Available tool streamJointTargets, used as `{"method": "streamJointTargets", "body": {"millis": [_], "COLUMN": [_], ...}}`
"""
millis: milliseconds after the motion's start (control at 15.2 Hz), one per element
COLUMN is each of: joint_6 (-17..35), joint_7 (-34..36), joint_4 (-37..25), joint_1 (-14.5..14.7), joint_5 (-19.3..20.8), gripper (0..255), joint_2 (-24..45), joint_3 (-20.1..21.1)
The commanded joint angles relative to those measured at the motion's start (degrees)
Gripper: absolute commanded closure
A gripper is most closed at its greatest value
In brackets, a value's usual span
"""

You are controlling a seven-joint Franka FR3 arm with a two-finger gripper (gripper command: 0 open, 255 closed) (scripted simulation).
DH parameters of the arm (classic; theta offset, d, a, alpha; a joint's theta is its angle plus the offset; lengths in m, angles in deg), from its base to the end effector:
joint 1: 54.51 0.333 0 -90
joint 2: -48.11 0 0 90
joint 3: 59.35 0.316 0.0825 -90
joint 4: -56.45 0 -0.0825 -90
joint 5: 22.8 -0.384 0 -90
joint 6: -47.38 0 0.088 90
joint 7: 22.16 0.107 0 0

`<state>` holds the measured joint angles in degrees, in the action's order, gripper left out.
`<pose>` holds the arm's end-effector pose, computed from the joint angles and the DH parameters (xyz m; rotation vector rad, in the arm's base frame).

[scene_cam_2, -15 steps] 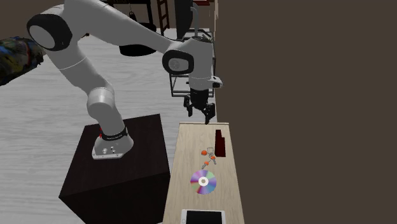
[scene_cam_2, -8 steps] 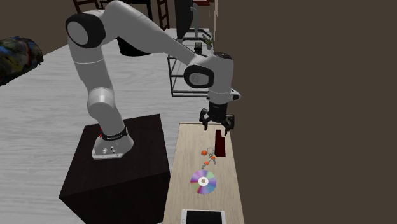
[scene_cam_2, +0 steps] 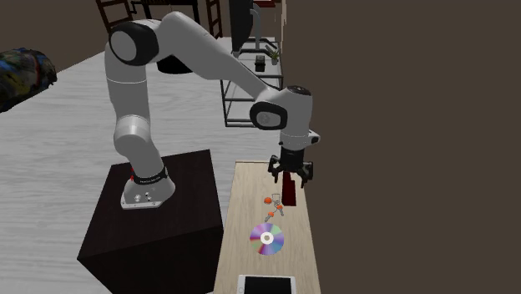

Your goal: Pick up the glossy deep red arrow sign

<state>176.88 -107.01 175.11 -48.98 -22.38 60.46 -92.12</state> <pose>0.5164 -0.2577 0.3443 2.6731 1.4972 -0.1484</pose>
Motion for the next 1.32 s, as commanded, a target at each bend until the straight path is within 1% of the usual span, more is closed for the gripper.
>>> {"method": "streamJointTargets", "body": {"millis": [0,132,198,792,1254], "joint_6": [1.43,1.82,1.87,1.82,-3.06], "joint_7": [-0.34,-0.43,-0.48,-0.44,0.56], "joint_4": [0.50,0.65,0.58,0.64,-1.37], "joint_1": [-0.22,-0.29,-0.33,-0.29,0.42], "joint_5": [-0.67,-0.85,-0.93,-0.85,1.22], "gripper": [0,0,255,255,255], "joint_2": [1.04,1.32,1.45,1.33,-1.98], "joint_3": [0.22,0.29,0.32,0.29,-0.36]}}
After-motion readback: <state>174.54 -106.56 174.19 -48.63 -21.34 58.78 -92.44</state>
